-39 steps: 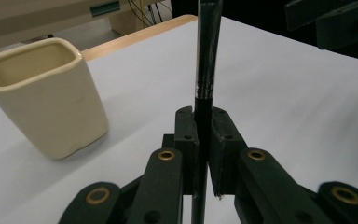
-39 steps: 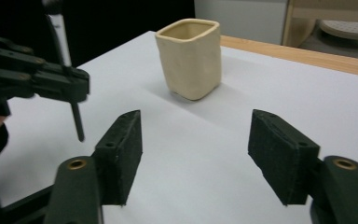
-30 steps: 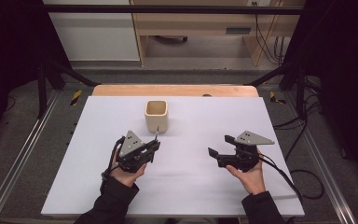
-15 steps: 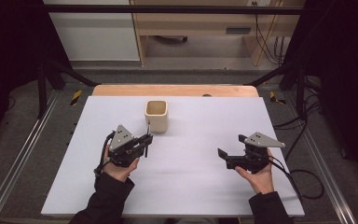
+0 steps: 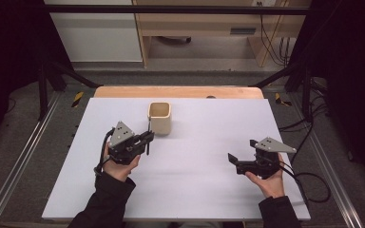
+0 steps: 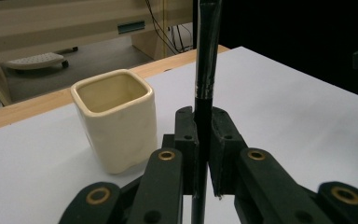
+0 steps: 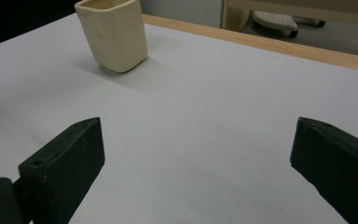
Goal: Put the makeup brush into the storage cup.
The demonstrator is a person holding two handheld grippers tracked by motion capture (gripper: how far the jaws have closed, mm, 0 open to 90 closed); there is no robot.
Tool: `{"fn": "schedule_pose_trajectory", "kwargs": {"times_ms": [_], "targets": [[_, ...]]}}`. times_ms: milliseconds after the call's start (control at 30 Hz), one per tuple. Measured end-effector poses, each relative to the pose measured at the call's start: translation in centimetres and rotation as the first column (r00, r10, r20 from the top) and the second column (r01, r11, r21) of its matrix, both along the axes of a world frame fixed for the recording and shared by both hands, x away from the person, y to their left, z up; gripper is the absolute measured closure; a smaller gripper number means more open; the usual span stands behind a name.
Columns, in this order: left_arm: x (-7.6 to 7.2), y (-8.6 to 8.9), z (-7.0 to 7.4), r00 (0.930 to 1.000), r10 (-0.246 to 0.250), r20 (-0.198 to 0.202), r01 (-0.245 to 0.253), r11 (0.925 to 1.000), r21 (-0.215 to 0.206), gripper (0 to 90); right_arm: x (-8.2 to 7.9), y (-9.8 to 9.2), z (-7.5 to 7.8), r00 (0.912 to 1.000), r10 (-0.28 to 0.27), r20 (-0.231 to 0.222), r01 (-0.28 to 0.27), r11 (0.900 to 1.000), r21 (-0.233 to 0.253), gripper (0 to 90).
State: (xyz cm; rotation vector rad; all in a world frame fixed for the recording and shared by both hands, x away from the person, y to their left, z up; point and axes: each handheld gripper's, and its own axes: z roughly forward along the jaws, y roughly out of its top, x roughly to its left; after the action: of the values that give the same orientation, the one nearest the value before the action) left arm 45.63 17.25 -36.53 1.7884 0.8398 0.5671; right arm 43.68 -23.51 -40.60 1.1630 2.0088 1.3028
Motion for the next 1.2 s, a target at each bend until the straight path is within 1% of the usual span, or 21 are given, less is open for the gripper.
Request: {"fn": "schedule_pose_trajectory", "kwargs": {"times_ms": [100,333,400,633,667,800,867,967,1000,1067,1200], "targets": [[0.4,-0.1,0.3,1.0,-0.001,0.005,0.001,1.0,0.007,83.0,-0.1,-0.3,-0.1,0.9999,-0.01,0.004,0.01,1.0,-0.003,3.6],[1.4,-0.5,0.7,1.0,-0.001,0.001,0.001,1.0,0.009,83.0,-0.3,-0.8,-0.5,0.9998,-0.019,-0.011,0.019,1.0,-0.005,3.5],[1.9,-0.7,1.1,1.0,0.003,0.002,-0.003,0.9999,0.012,83.0,-0.2,-0.8,-0.6,0.9998,-0.019,-0.011,0.019,1.0,-0.006,3.6],[2.8,-1.1,1.8,1.0,0.003,0.002,-0.003,1.0,0.006,83.0,-0.2,-0.7,-0.7,0.9998,-0.016,-0.01,0.016,1.0,-0.005,3.9],[2.9,-1.2,1.9,1.0,0.002,0.003,-0.002,0.9999,0.014,83.0,-0.2,-0.7,-0.7,0.9998,-0.015,-0.009,0.015,1.0,-0.007,3.9],[3.5,-1.6,2.5,1.0,0.0,0.009,0.0,1.0,0.005,83.0,-0.2,-0.8,-0.6,0.9999,-0.012,-0.006,0.012,1.0,-0.006,4.0],[4.0,-1.8,2.9,0.9999,-0.003,0.013,0.002,0.9999,0.014,83.0,-0.2,-0.8,-0.6,0.9999,-0.015,-0.008,0.015,1.0,-0.001,4.1],[4.3,-2.0,3.1,0.9998,-0.001,0.02,0.001,0.9999,0.014,83.0,-0.3,-0.8,-0.6,0.9999,-0.015,-0.007,0.015,1.0,0.001,4.2],[4.7,-2.1,3.2,0.9999,0.002,0.017,-0.002,0.9999,0.014,83.0,-0.3,-0.8,-0.6,0.9999,-0.015,-0.006,0.015,1.0,0.002,4.2],[4.8,-2.2,3.3,0.9999,0.004,0.015,-0.004,0.9999,0.015,83.0,-0.3,-0.7,-0.6,0.9999,-0.014,-0.007,0.014,1.0,0.0,4.2],[5.7,-2.3,3.5,0.9999,0.005,0.011,-0.005,0.9999,0.015,83.0,-0.2,-0.7,-0.6,1.0,-0.009,-0.005,0.009,1.0,-0.001,4.3]]}}
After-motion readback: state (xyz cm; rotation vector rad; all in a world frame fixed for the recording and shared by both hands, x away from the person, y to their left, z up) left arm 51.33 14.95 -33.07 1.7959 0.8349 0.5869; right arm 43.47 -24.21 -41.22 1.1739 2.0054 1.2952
